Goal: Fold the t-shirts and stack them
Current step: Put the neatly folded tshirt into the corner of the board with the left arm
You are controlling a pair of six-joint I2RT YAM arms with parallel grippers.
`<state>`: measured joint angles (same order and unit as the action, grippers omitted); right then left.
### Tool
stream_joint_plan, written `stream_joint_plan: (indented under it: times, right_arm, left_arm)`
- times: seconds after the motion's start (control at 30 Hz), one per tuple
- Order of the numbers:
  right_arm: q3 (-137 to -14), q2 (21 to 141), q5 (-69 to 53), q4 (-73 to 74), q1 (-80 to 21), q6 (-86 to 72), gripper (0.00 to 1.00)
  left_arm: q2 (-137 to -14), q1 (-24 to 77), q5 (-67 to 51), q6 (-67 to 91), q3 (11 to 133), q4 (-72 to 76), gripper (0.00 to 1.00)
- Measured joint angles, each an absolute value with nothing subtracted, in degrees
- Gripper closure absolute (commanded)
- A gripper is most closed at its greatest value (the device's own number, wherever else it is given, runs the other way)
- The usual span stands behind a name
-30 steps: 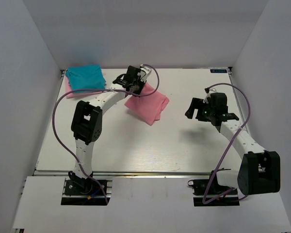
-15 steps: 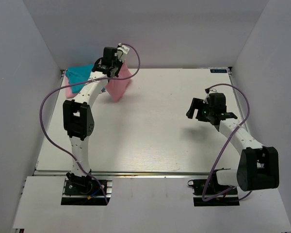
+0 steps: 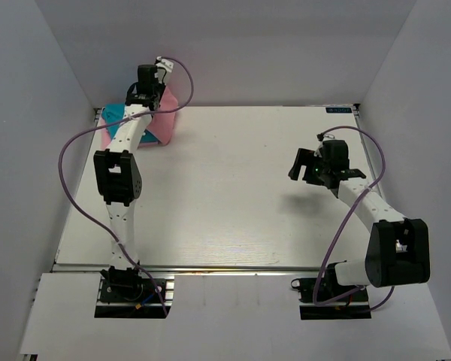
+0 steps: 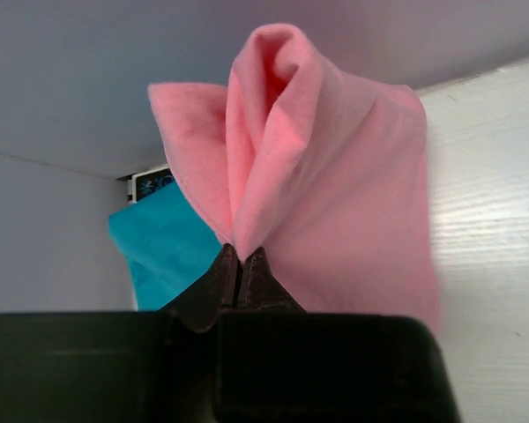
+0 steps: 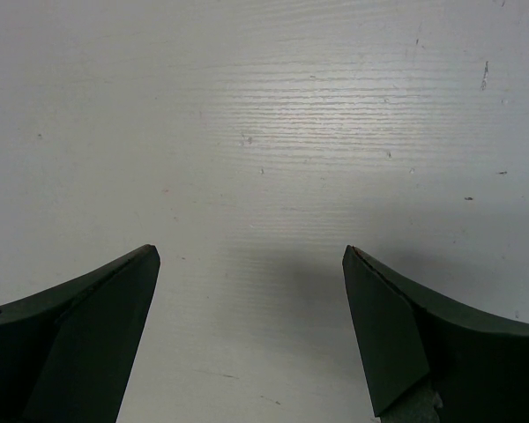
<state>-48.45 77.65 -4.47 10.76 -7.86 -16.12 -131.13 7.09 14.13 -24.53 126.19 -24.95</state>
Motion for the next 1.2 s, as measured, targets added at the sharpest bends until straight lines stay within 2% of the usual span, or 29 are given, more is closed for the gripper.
stream_joint_plan:
  times: [0.6,1.0,1.03,1.07,1.2]
  right_arm:
    - [-50.78,81.14,-5.98,12.16,-7.86,-16.29,0.1]
    - [-51.62,81.91,-5.93,13.26,-7.86,-16.27,0.1]
    - [-51.62,81.91,-5.93,13.3,-7.88,-16.29,0.1]
    - [-51.62,81.91,-5.93,13.37,-7.88,-16.27,0.1]
    - [-51.62,81.91,-5.96,13.61,-7.88,-16.25,0.1]
  left_arm:
    - [-131.31,-2.28,15.68,-17.8,121.4,-20.38,1.0]
    - [-135.2,-4.43,17.67,-13.45,124.86,-21.06,1.0]
    - [-135.55,-4.62,18.15,-12.73,125.4,-21.43,0.83]
    - [-135.83,-4.86,18.81,-11.94,125.97,-21.91,0.72]
    - [-136.62,-6.0,22.24,-7.97,127.66,-24.18,0.46]
